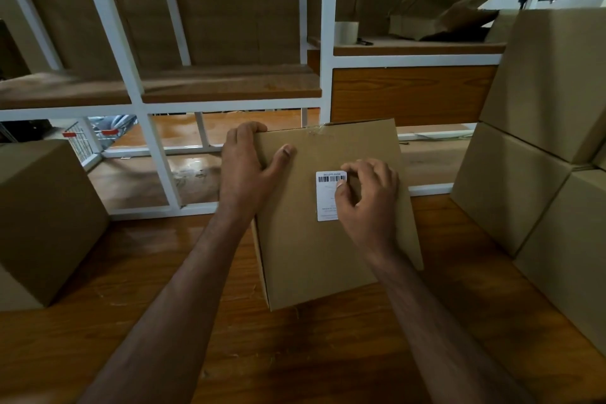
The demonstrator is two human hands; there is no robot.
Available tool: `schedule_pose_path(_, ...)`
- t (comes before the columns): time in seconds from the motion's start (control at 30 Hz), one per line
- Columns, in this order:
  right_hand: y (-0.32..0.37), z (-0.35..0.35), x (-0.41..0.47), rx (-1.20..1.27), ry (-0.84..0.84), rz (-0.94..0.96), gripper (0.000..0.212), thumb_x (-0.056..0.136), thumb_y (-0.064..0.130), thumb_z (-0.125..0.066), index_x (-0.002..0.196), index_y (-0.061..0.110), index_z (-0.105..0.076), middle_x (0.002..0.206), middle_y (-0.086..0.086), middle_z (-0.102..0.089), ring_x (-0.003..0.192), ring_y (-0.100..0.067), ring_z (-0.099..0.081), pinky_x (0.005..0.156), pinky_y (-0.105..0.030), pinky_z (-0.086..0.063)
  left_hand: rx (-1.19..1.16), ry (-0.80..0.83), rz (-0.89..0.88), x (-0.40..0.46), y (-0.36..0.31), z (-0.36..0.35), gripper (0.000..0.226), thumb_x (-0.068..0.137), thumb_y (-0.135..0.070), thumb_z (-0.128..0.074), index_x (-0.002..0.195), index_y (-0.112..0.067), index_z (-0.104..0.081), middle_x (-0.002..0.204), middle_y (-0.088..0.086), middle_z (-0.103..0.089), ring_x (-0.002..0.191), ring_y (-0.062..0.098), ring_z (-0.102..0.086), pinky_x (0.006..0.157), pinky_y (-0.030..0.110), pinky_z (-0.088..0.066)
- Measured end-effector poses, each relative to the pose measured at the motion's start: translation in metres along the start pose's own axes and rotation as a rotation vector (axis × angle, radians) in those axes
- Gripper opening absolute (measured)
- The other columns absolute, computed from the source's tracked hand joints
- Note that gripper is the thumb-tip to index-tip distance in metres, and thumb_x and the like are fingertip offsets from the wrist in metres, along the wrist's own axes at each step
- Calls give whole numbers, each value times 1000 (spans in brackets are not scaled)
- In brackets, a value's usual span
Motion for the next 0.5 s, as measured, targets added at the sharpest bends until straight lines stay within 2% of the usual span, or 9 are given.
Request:
schedule_pose_path(0.17, -1, 0, -4, 15, 28, -44, 51, 90, 37, -57, 136, 15, -55, 124, -6, -55, 115, -20, -45, 92, -34, -47, -3, -8, -5, -1, -1, 2, 55, 88, -51, -69, 130, -22, -46, 126, 0, -47, 110, 15, -49, 83, 32, -51)
schedule_pose_path(0.3, 1, 2, -6, -3, 54, -1, 52, 89, 44, -56, 131, 15, -60, 123, -6, -49, 117, -21, -43, 91, -41, -53, -2, -10, -3, -2, -2, 1, 55, 89, -51, -68, 130, -22, -46, 126, 0, -46, 110, 15, -50, 83, 33, -53)
schedule_pose_path(0.5, 0, 7, -8, 36, 105, -4, 38, 87, 32, -72, 119, 18, -57, 123, -6, -52, 116, -19, -42, 88, -30, -47, 10, -16, -4, -4, -4, 1, 55, 89, -51, -68, 130, -22, -46, 127, -1, -46, 110, 13, -49, 83, 31, -52)
Point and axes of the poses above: each hand's wrist, its own x-axis towards the middle knuckle, its own z-axis out of the back of the hand, y = z × x, the point moved 2 cm from there along x, towards the middle knuckle
